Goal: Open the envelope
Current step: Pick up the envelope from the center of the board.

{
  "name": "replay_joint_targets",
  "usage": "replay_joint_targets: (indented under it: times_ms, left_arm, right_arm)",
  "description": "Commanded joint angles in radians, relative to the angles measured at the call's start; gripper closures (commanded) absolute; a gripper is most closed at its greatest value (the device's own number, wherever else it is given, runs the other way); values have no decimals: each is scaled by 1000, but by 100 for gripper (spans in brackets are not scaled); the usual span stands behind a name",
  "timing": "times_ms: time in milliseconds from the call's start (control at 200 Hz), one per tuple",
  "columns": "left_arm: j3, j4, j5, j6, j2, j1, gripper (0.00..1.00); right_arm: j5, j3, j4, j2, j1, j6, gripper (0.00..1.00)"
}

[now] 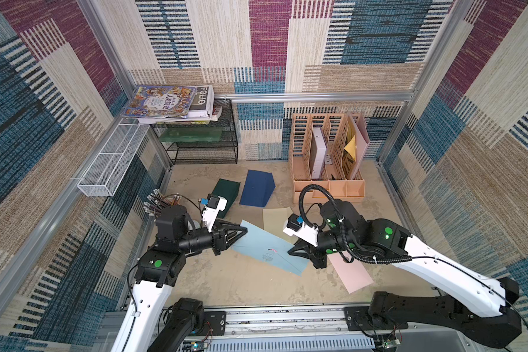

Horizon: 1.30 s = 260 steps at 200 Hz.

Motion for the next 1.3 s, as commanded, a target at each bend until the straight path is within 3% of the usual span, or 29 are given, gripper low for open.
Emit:
replay_joint_targets:
  times_ms: [0, 275, 391, 461, 596, 701, 841, 881, 936, 1147, 1297]
  left_arm:
    - [-4, 44, 84, -5, -2, -3, 100]
    - [-16, 59, 107, -26, -1, -3, 100]
    - [-19, 49, 66, -30, -2, -3, 100]
    - [-41, 97, 74, -75, -2, -3, 100]
    - [-106, 214, -1, -202, -30, -3, 100]
    - [-166, 312, -96, -304, -67, -3, 100]
    - [-251, 511, -220, -472, -114, -1, 100]
    - [-274, 570, -270, -526, -120, -1, 100]
    - [-319, 716, -331, -613, -124, -1, 100]
    - [-458, 1186, -550, -836, -51, -3, 100]
    - [-431, 1283, -598, -870, -20, -5, 100]
  right_arm:
    - [-11, 3, 43, 8, -7, -8, 100]
    - [-10, 28, 52, 43, -57, -5, 100]
    - [11, 29, 77, 32, -61, -6, 89]
    - [33, 24, 110, 15, -68, 4, 88]
    - [115, 11, 203, -14, -83, 46, 53]
    - [193, -18, 291, -44, -111, 107, 37]
    - [282, -108, 431, -121, -169, 251, 21]
    - [304, -161, 488, -153, -188, 323, 11]
    - [293, -264, 609, -202, -215, 450, 6]
    - [259, -750, 1364, -273, -217, 963, 13]
    - [307, -776, 1539, -180, -166, 1027, 12]
